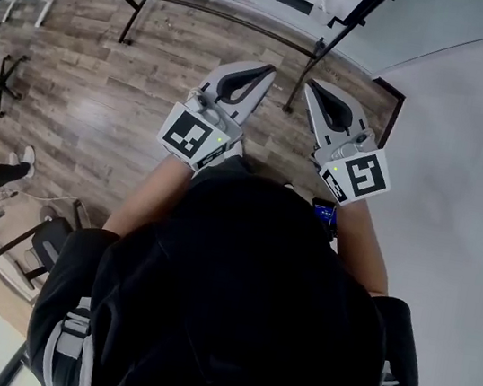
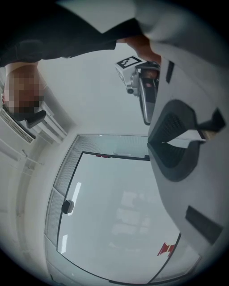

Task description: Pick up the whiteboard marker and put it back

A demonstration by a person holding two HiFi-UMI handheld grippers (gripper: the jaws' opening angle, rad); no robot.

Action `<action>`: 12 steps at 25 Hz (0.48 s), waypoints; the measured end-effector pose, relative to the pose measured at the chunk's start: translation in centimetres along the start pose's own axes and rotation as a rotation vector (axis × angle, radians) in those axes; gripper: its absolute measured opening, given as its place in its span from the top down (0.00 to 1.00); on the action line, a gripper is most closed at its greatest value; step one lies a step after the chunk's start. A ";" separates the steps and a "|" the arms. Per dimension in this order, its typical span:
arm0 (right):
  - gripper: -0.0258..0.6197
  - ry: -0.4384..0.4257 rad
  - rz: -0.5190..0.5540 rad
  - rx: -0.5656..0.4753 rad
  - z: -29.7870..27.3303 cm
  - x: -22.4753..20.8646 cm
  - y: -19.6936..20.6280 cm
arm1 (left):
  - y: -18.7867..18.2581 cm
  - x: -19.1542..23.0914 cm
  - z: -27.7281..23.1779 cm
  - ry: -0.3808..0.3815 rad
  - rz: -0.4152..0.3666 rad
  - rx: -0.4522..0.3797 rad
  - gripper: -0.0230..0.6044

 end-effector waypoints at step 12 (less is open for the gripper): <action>0.97 0.120 -0.015 0.028 -6.2 -2.2 1.2 | 1.4 8.1 -2.4 0.107 0.021 0.036 0.96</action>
Point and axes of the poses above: the fingertips, and each gripper's own axes: z backward along the fingers, x to its left, y out of its underside, the point moved 10 cm from there along z, backward along the fingers, and after that the axes turned 8 degrees about -y, right-handed, at the moved point
